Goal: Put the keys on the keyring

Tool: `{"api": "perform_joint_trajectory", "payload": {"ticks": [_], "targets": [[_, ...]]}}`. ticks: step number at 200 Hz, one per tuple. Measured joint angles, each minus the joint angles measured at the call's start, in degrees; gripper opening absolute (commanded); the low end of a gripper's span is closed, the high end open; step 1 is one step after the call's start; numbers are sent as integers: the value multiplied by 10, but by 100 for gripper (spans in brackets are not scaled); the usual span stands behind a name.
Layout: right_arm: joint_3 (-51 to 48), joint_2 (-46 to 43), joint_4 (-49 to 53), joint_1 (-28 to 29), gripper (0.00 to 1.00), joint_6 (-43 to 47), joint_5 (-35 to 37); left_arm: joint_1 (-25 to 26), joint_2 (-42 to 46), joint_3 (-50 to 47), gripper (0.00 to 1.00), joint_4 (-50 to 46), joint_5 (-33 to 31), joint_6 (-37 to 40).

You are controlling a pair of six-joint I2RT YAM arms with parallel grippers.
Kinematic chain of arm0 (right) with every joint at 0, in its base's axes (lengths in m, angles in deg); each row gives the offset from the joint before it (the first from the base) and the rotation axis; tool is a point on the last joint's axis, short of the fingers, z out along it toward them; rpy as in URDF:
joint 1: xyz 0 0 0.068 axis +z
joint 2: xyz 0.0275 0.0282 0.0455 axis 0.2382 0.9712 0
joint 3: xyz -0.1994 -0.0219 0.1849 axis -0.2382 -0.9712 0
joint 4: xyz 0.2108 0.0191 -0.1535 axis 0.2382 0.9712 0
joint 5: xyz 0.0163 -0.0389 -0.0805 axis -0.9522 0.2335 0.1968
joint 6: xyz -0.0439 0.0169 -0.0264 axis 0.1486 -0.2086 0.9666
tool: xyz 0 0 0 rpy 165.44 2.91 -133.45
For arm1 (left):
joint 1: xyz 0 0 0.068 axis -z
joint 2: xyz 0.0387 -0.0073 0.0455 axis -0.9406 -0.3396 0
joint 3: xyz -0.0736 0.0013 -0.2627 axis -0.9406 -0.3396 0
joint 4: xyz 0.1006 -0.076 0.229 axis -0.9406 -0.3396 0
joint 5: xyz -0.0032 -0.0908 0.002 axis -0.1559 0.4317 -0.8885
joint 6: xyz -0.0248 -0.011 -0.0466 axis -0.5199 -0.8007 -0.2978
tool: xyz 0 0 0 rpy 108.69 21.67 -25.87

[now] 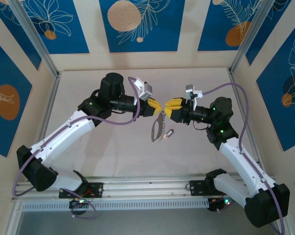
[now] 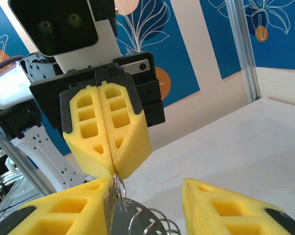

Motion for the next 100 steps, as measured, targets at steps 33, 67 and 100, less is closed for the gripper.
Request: {"api": "perform_joint_trajectory", "payload": {"ticks": [33, 67, 100], "targets": [[1, 7, -2, 13, 34, 2, -2, 0, 0, 0, 0, 0, 2, 1], [1, 12, -4, 19, 10, 10, -6, 0, -5, 1, 0, 2, 1, 0], [2, 14, -11, 21, 0, 10, -7, -4, -6, 1, 8, 9, -3, -4]]}}
